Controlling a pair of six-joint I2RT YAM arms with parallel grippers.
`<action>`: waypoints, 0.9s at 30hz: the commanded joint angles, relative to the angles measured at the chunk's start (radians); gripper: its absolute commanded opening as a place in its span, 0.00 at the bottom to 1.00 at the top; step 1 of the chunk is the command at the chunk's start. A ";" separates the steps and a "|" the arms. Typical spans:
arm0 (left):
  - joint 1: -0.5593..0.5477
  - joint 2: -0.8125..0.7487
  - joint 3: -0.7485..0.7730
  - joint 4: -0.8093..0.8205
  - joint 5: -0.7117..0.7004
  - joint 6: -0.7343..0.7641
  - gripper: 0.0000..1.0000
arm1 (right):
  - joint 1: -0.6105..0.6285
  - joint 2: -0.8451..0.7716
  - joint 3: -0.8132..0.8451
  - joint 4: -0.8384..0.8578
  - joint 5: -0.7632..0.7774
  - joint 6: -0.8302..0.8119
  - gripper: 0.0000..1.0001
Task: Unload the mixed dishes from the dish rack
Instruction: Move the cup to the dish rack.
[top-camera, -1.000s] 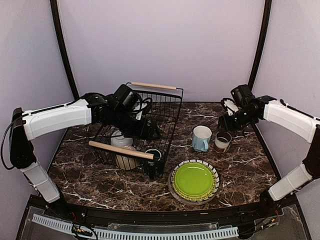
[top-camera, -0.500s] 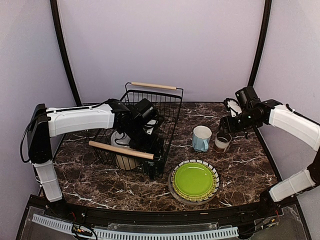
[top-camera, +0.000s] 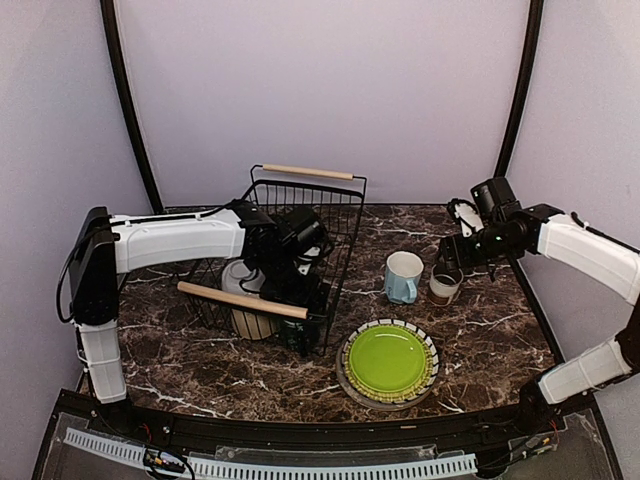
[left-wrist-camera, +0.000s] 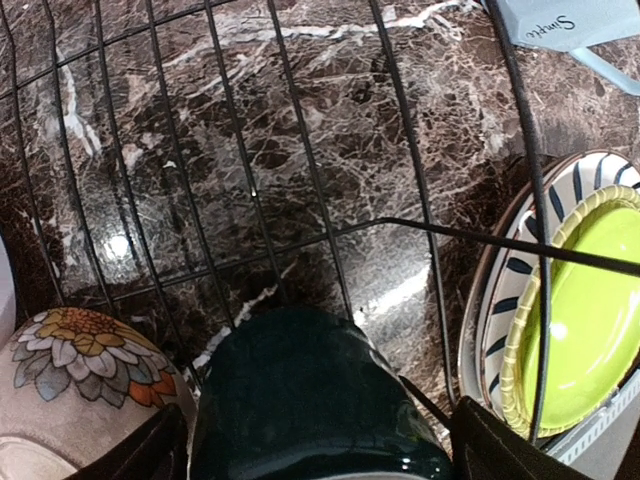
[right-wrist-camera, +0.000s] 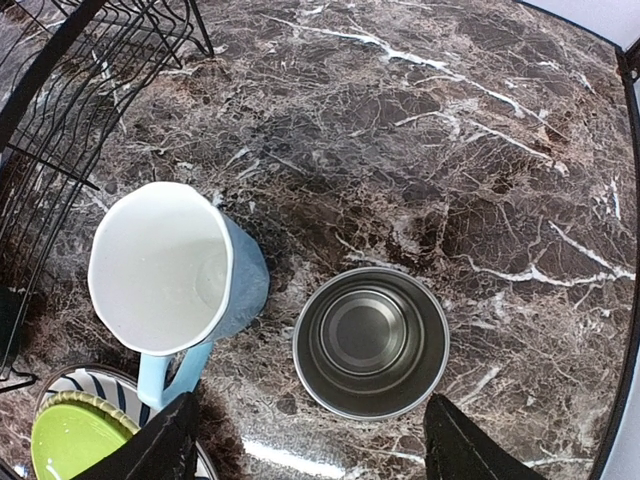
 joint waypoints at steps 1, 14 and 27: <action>-0.007 0.015 0.025 -0.124 -0.076 0.014 0.92 | 0.003 -0.020 -0.022 0.038 0.004 -0.007 0.74; -0.025 0.017 -0.011 -0.136 -0.082 -0.007 0.95 | 0.004 -0.013 -0.030 0.061 -0.039 -0.005 0.75; -0.025 -0.005 0.012 -0.121 -0.114 0.014 0.65 | 0.004 -0.052 -0.042 0.062 -0.030 -0.002 0.76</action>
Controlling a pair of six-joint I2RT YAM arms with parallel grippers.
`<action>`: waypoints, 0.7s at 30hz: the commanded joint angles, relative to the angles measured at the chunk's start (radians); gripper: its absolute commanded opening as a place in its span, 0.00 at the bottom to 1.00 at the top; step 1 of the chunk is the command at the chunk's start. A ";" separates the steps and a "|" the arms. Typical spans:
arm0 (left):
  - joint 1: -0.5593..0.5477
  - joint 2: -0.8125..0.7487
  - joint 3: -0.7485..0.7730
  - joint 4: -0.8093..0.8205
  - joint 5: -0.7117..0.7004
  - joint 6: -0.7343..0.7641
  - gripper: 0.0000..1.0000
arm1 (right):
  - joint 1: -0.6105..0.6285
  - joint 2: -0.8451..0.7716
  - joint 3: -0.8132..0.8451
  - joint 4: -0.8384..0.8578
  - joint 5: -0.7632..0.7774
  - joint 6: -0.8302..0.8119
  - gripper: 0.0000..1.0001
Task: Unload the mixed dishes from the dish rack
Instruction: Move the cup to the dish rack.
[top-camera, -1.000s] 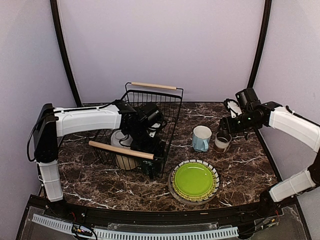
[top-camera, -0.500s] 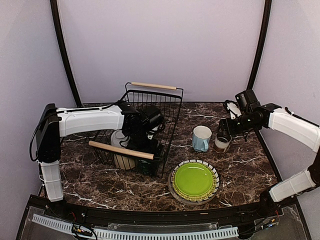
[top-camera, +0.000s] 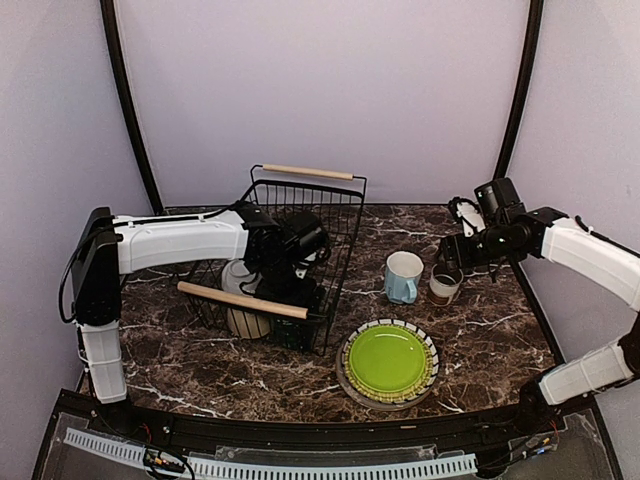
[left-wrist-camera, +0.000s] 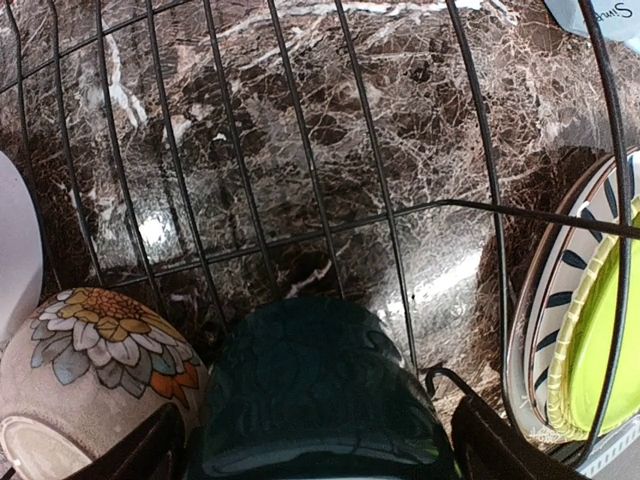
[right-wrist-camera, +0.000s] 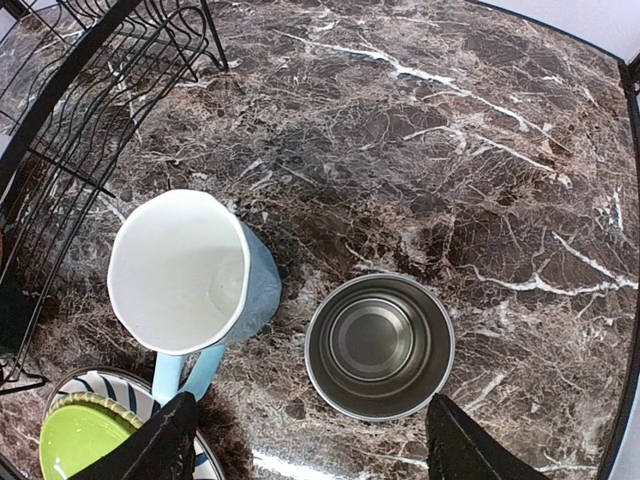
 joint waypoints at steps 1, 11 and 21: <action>-0.007 -0.022 0.003 -0.047 -0.028 0.023 0.65 | 0.003 -0.022 -0.014 0.029 0.000 -0.003 0.76; 0.008 0.013 0.102 -0.019 -0.068 0.067 0.59 | 0.003 -0.024 -0.017 0.034 -0.008 -0.002 0.76; 0.045 0.082 0.167 0.026 -0.035 0.110 0.59 | 0.003 -0.023 -0.032 0.043 -0.014 0.001 0.76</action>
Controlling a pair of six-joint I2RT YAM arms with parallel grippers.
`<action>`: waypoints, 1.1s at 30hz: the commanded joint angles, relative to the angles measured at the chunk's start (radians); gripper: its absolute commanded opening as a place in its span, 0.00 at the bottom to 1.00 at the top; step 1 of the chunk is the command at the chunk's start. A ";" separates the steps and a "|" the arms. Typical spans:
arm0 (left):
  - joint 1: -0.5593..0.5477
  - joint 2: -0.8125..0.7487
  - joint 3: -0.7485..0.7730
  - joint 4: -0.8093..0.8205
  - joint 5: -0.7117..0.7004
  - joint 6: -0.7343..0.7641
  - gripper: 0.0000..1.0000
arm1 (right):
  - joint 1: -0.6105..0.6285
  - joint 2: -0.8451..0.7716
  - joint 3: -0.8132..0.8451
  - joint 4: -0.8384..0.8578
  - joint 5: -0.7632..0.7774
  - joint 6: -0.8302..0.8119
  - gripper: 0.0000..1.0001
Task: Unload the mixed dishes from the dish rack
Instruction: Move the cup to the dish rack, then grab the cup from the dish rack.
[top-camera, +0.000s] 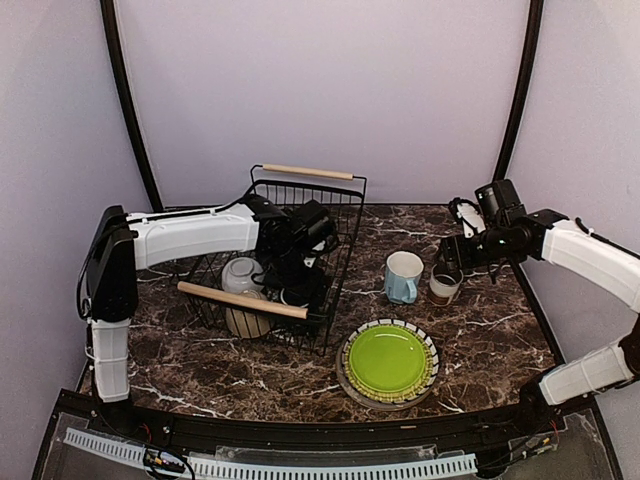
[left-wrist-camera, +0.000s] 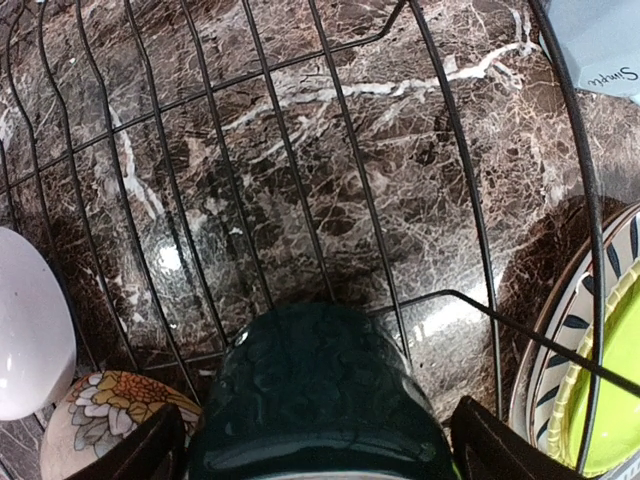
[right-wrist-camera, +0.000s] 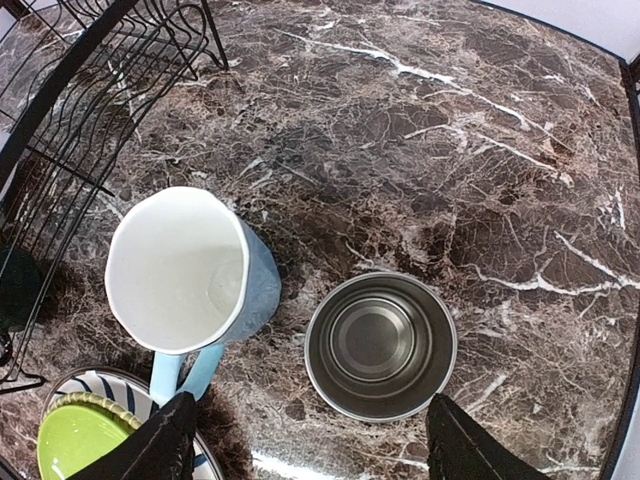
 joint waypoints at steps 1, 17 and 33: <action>0.020 0.006 0.043 0.023 0.022 0.034 0.60 | 0.003 -0.011 -0.017 0.029 -0.015 0.003 0.76; -0.007 -0.004 0.024 -0.070 -0.009 0.029 0.99 | 0.004 -0.003 -0.023 0.054 -0.045 -0.002 0.76; -0.004 -0.006 -0.052 -0.035 -0.009 -0.007 0.95 | 0.005 -0.021 -0.031 0.053 -0.049 -0.004 0.77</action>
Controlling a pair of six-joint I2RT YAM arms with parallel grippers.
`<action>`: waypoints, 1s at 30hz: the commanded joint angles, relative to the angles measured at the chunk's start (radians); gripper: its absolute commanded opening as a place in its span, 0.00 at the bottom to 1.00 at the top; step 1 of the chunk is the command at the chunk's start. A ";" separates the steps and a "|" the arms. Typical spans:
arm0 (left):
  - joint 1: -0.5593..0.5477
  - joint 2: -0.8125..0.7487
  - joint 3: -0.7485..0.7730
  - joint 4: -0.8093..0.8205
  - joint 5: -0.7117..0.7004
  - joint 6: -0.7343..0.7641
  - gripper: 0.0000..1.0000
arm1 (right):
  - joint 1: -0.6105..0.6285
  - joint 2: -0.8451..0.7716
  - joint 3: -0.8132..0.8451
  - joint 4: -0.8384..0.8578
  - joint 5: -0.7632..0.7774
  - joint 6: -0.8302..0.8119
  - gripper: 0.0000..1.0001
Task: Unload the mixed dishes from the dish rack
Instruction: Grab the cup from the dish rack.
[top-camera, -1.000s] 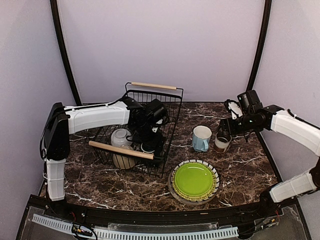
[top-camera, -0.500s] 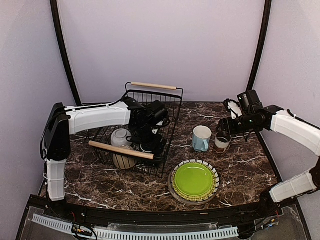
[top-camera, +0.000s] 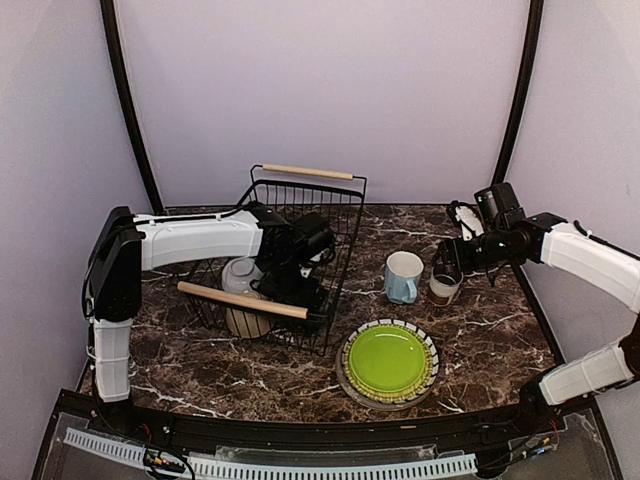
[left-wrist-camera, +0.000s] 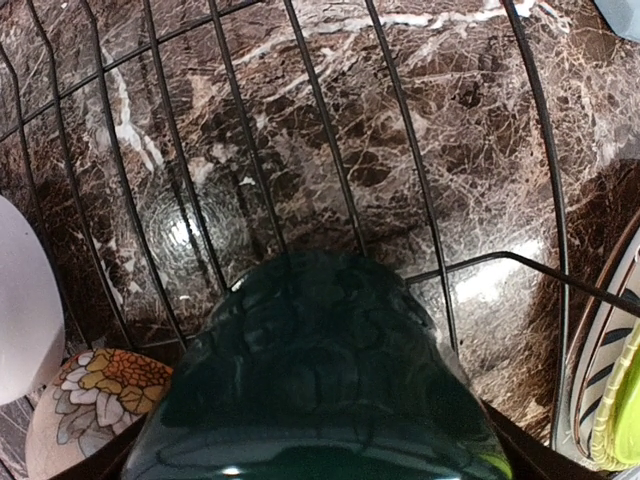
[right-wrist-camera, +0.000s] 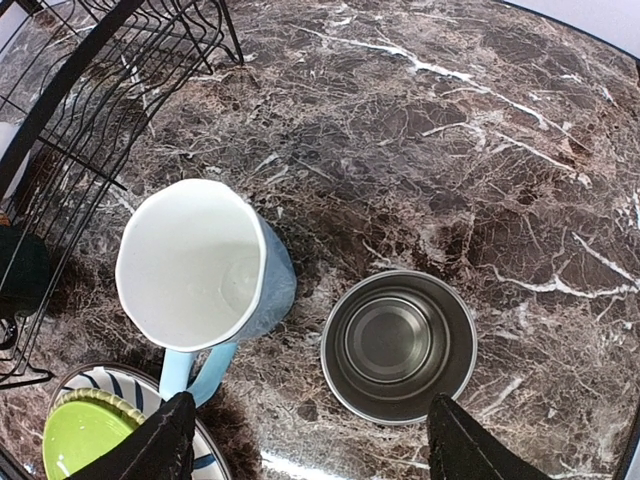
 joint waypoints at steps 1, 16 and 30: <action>0.000 -0.028 -0.009 -0.005 -0.004 -0.005 0.91 | 0.004 -0.022 -0.001 0.022 -0.016 -0.002 0.77; 0.003 -0.143 0.068 -0.005 -0.101 0.015 0.45 | 0.005 -0.067 0.027 0.018 -0.008 0.012 0.85; 0.066 -0.473 -0.083 0.469 0.131 0.059 0.40 | 0.002 -0.154 0.003 0.180 -0.251 0.120 0.99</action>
